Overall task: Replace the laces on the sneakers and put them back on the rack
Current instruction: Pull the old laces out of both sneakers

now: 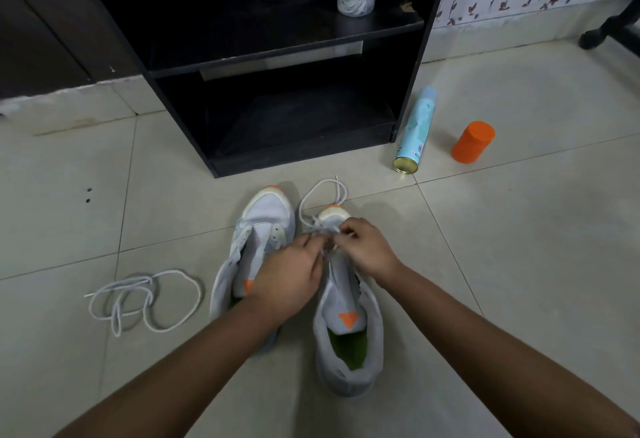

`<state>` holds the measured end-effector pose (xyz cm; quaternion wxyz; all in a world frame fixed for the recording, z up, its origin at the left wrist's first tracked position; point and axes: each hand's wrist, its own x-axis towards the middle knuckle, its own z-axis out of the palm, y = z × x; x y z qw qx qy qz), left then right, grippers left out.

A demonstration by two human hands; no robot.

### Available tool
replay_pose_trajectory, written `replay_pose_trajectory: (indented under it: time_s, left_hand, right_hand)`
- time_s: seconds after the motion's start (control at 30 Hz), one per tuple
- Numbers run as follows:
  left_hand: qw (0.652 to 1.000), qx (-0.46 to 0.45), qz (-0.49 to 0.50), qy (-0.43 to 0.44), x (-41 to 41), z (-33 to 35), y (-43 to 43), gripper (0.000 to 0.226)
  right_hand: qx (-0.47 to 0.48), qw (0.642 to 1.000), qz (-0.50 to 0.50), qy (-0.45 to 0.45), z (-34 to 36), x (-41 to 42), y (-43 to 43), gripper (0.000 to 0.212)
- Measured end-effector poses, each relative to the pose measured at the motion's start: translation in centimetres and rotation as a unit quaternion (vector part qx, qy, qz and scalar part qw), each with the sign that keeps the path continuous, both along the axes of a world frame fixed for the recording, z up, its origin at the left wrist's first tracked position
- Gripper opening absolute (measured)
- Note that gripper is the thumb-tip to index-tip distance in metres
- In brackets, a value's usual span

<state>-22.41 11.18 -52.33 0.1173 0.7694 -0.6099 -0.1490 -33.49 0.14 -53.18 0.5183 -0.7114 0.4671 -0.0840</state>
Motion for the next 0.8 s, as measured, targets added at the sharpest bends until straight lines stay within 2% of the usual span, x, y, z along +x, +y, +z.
replay_pose_trajectory:
  time_s: [0.03,0.1,0.17,0.23,0.3,0.37,0.43,0.47,0.5,0.53,0.6,0.7,0.73,0.8]
  left_hand:
    - [1.0,0.006,-0.015,-0.016,-0.1,-0.1,0.0,0.035]
    - [0.997,0.028,-0.023,-0.061,-0.4,-0.2,-0.1,0.036]
    - [0.994,0.048,-0.008,-0.098,-0.7,0.2,-0.3,0.041]
    - [0.986,0.081,0.003,-0.147,-0.9,0.5,-0.7,0.051]
    - [0.973,0.114,0.007,-0.202,-0.9,1.0,-1.0,0.061]
    - [0.961,0.143,0.01,-0.236,-0.7,1.5,-1.3,0.065]
    - [0.957,0.155,0.015,-0.245,-0.8,2.1,-1.6,0.062]
    - [0.956,0.153,0.013,-0.25,-0.8,2.4,-1.7,0.061]
    - [0.955,0.147,0.01,-0.257,-0.9,2.6,-1.8,0.061]
    - [0.955,0.142,0.007,-0.262,-0.8,2.7,-1.8,0.062]
    - [0.964,0.119,0.013,-0.236,-0.7,2.3,-1.7,0.063]
    - [0.994,0.072,0.066,-0.056,-0.5,1.5,-1.5,0.048]
    - [0.994,0.068,0.087,-0.006,-0.4,1.4,-1.5,0.042]
    - [0.992,0.07,0.104,0.028,-0.3,1.1,-1.7,0.033]
  right_hand:
    - [0.09,0.994,-0.049,-0.046,0.9,-0.1,0.0,0.013]
    - [0.242,0.953,-0.122,-0.139,2.5,-0.9,-0.6,0.016]
    - [0.3,0.904,-0.183,-0.244,3.9,-2.9,-1.8,0.019]
    - [0.299,0.868,-0.262,-0.296,4.2,-5.3,-3.1,0.017]
    - [0.269,0.878,-0.322,-0.231,3.0,-7.5,-3.5,0.013]
    - [0.256,0.914,-0.302,-0.085,0.9,-9.1,-2.8,0.019]
    - [0.182,0.963,-0.168,0.11,-0.9,-10.1,-1.4,0.041]
    - [0.102,0.969,-0.087,0.209,-1.3,-10.4,-0.8,0.051]
    - [-0.003,0.957,-0.025,0.289,-1.5,-10.4,-0.2,0.057]
    - [-0.091,0.943,0.002,0.321,-1.2,-10.1,0.2,0.057]
    - [-0.194,0.944,0.013,0.265,-0.2,-8.6,0.4,0.045]
    - [-0.256,0.958,0.093,0.094,0.7,-5.3,0.6,0.012]
    - [-0.261,0.953,0.13,0.076,0.5,-4.4,0.7,0.013]
    - [-0.273,0.946,0.159,0.08,-0.1,-3.3,0.9,0.015]
